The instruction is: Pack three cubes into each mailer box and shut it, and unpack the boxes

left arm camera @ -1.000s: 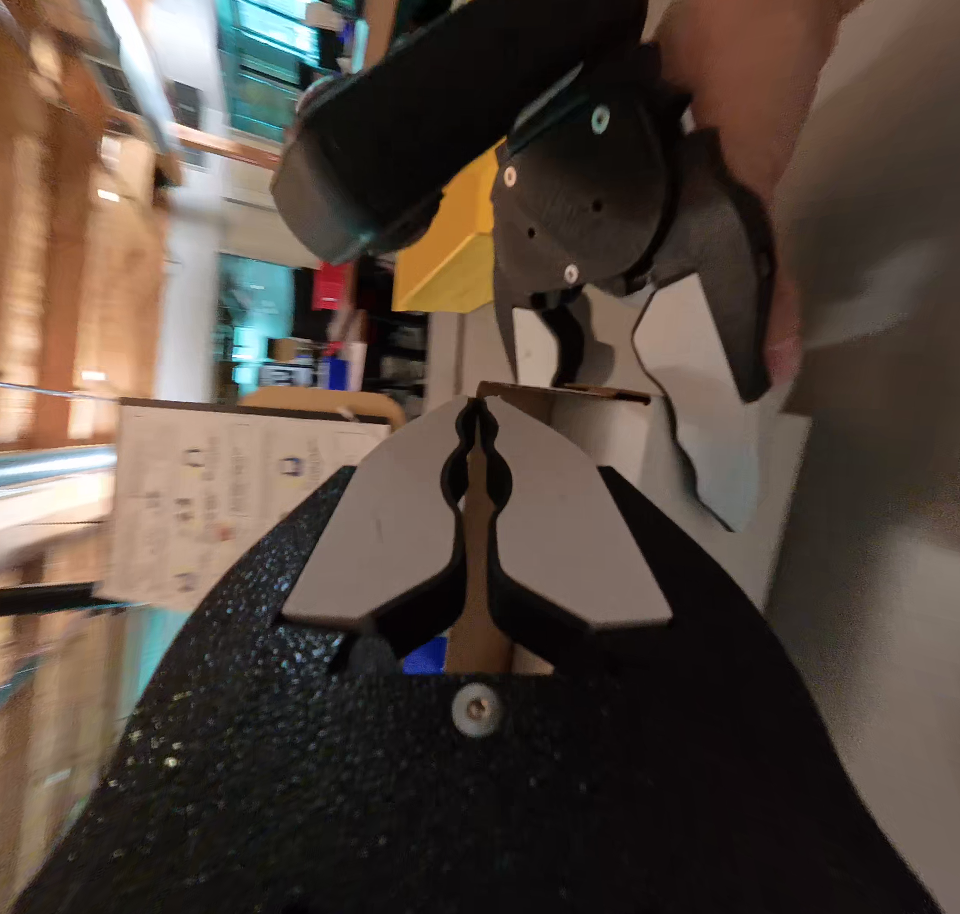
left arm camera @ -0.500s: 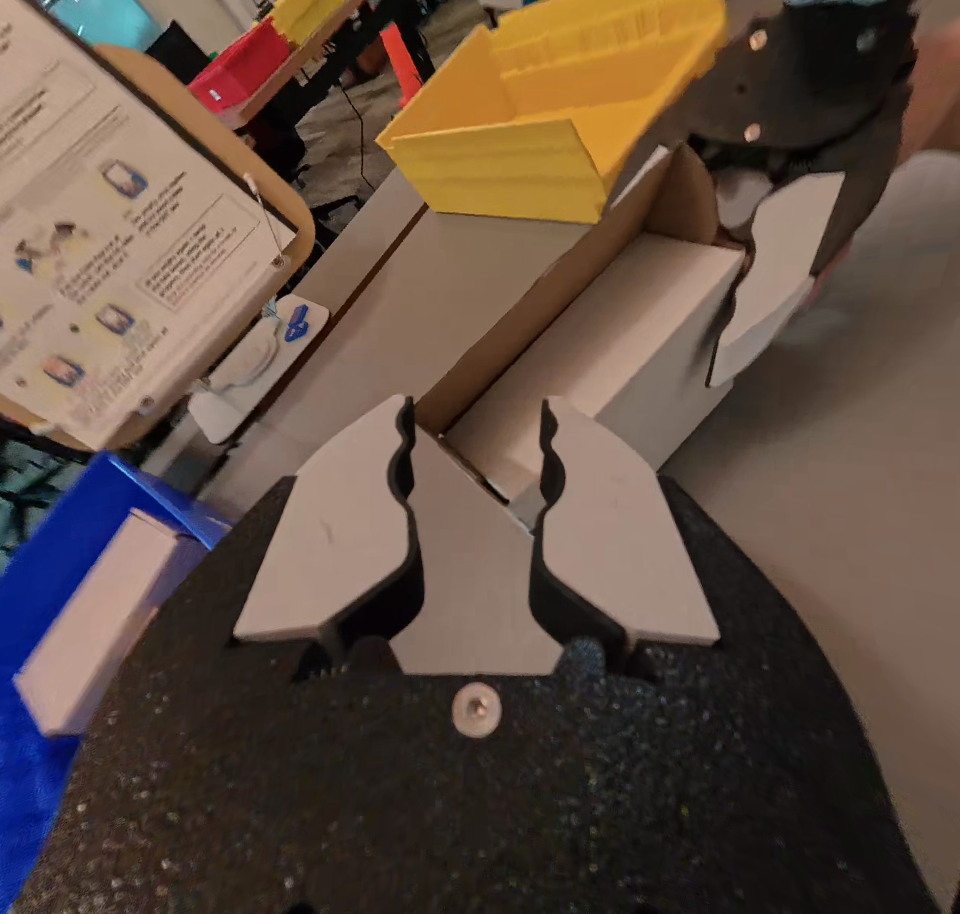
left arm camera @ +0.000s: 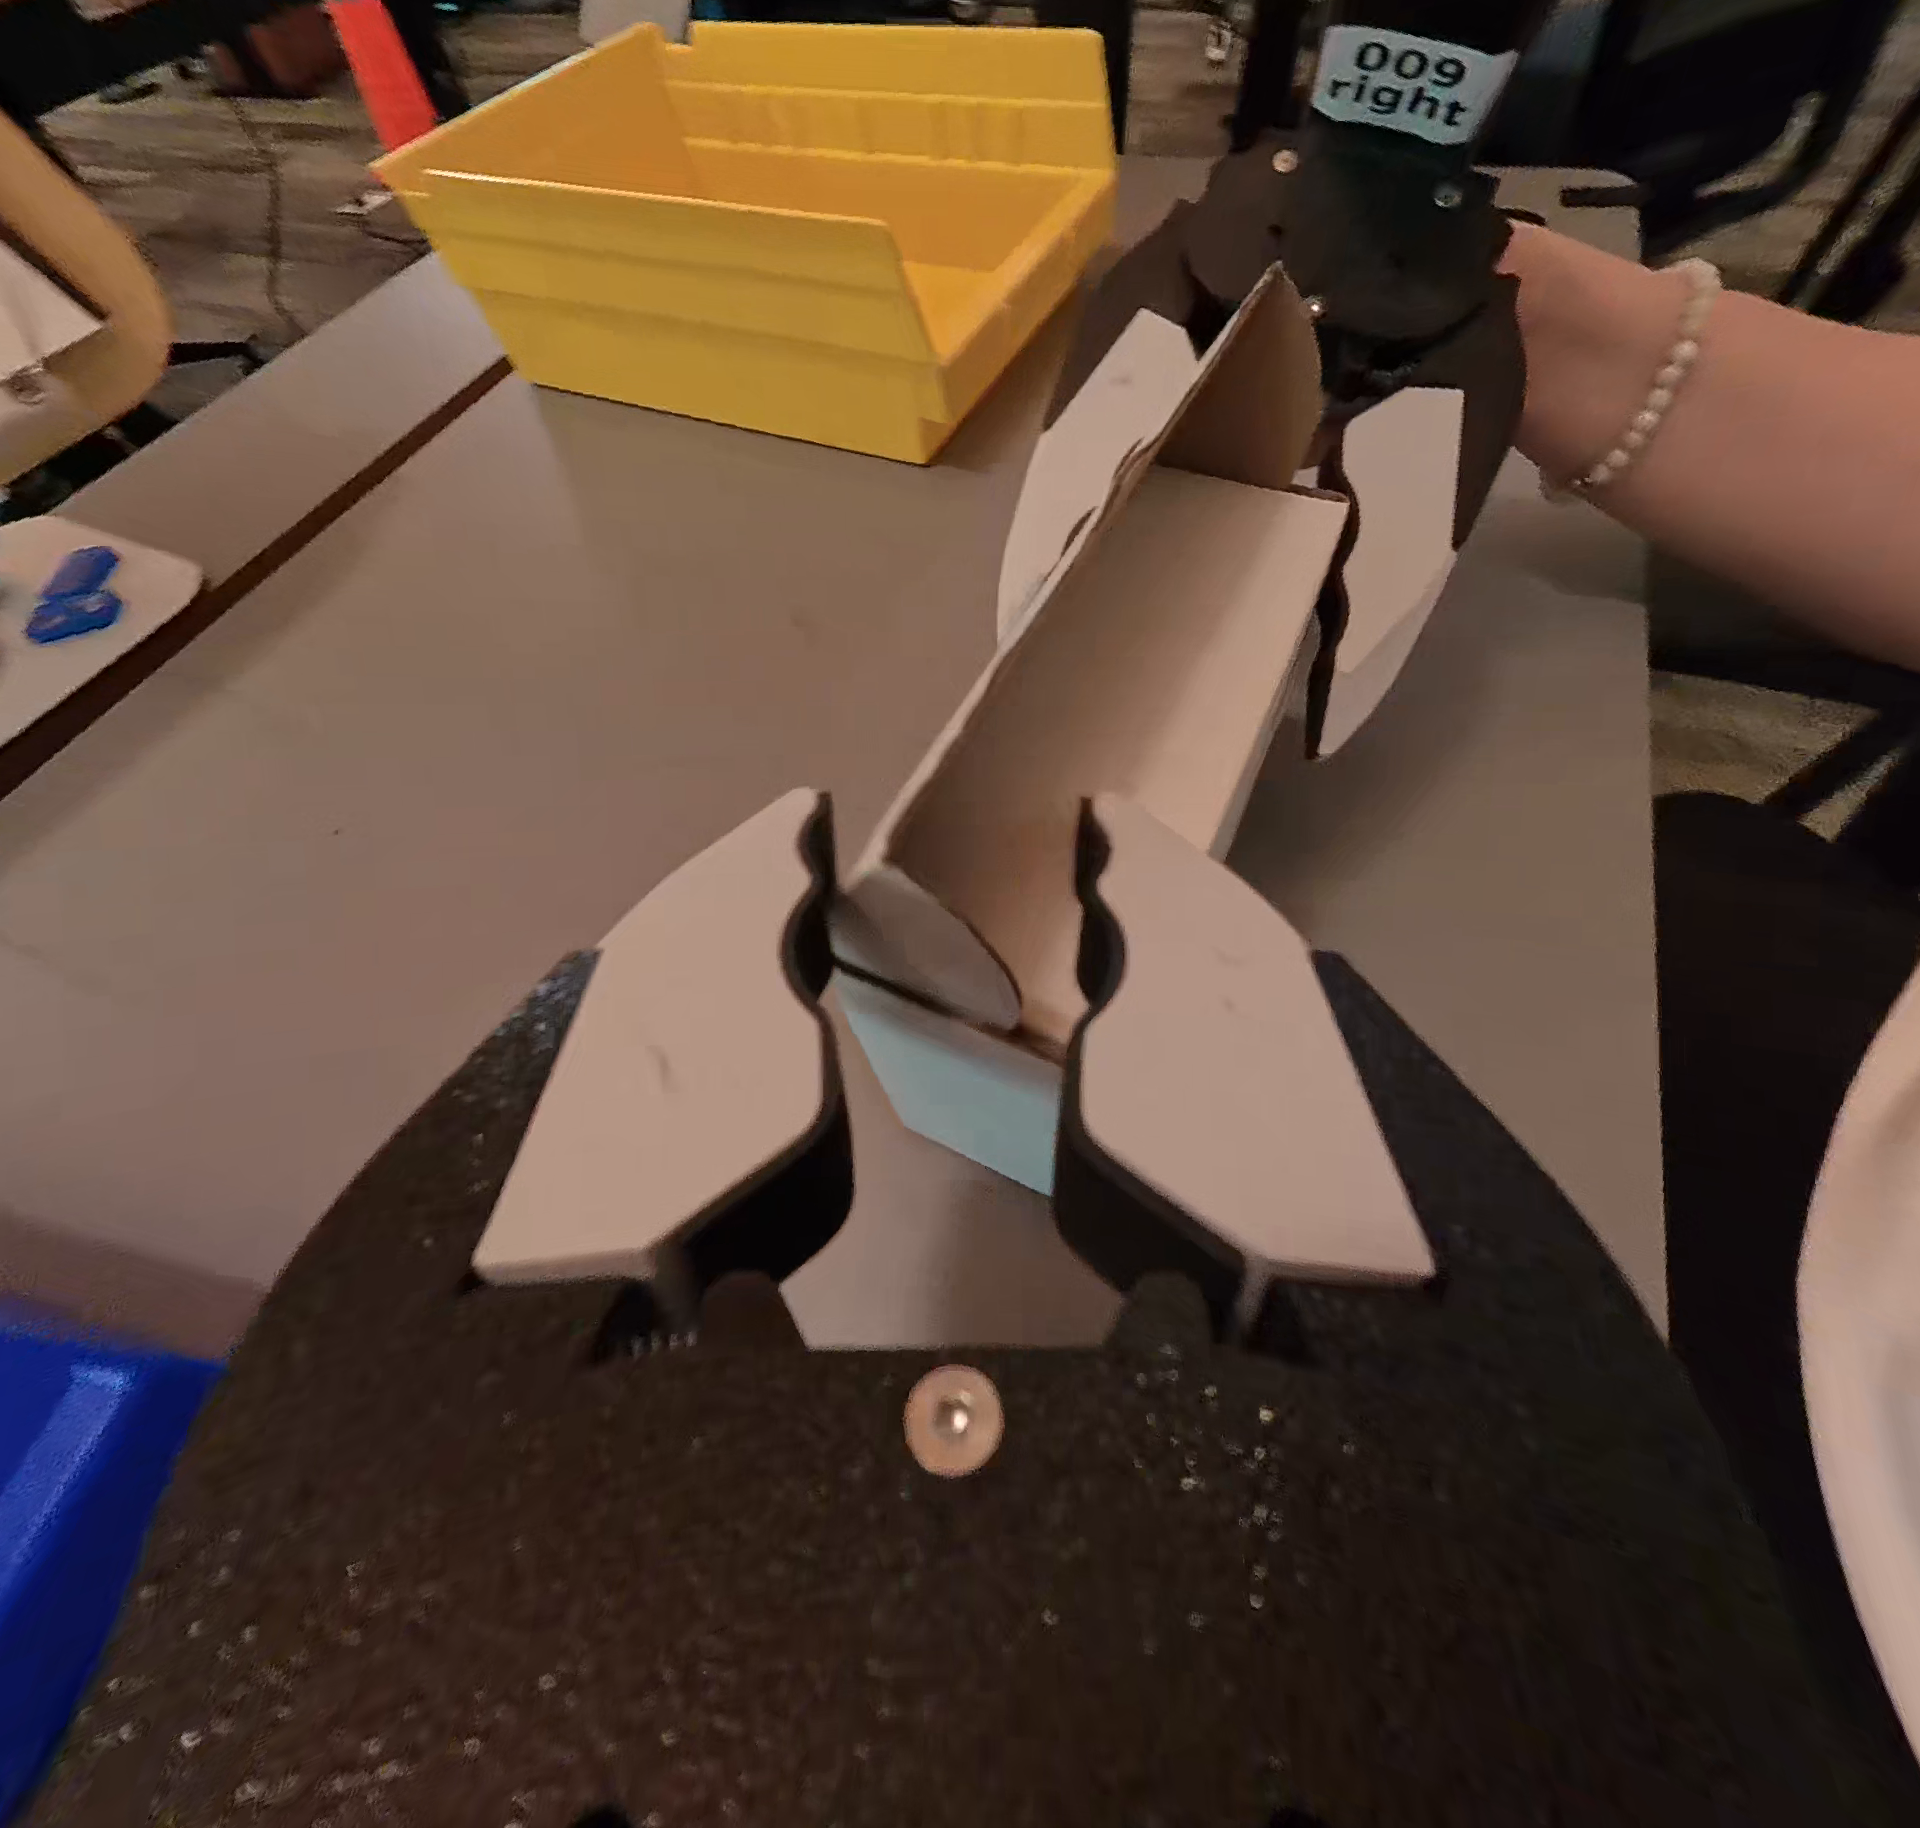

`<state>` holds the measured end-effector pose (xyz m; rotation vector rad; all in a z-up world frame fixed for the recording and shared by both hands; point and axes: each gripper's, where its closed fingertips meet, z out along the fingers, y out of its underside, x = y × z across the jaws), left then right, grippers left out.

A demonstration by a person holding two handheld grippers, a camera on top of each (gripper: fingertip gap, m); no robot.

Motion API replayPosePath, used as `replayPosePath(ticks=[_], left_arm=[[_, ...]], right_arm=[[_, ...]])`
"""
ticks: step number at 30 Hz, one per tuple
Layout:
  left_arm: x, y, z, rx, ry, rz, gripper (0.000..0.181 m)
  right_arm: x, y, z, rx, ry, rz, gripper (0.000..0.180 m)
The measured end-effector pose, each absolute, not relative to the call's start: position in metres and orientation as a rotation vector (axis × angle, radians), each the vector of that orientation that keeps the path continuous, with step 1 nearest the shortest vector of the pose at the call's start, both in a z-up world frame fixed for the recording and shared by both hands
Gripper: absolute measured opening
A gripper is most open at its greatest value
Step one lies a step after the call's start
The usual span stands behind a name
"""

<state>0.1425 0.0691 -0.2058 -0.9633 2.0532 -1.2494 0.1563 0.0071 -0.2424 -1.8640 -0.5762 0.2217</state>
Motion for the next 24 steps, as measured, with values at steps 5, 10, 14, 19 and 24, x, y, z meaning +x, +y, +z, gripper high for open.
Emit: replayPosePath(ticks=[5,10,14,19,24], left_arm=[[0.148,0.071,-0.199,-1.291,2.044,-1.478,0.024],[0.15,0.071,-0.196,-1.4,1.991,-1.63,0.025],[0.15,0.069,-0.197,-1.444,1.975,-1.591,0.025],[0.152,0.077,-0.191,-1.319,1.92,-1.411,0.041],[0.15,0.072,-0.166,-0.962,1.882,-1.099,0.041]], right_arm=[[0.154,0.007,-0.242,-1.855,-0.583,0.229,0.078],[0.154,0.008,-0.242,-1.864,-0.572,0.222,0.079],[0.171,-0.001,-0.234,-1.911,-0.542,0.111,0.083],[0.189,-0.038,-0.139,-1.71,-0.443,-0.142,0.059],[0.139,-0.038,-0.133,-1.798,-0.754,-0.348,0.0]])
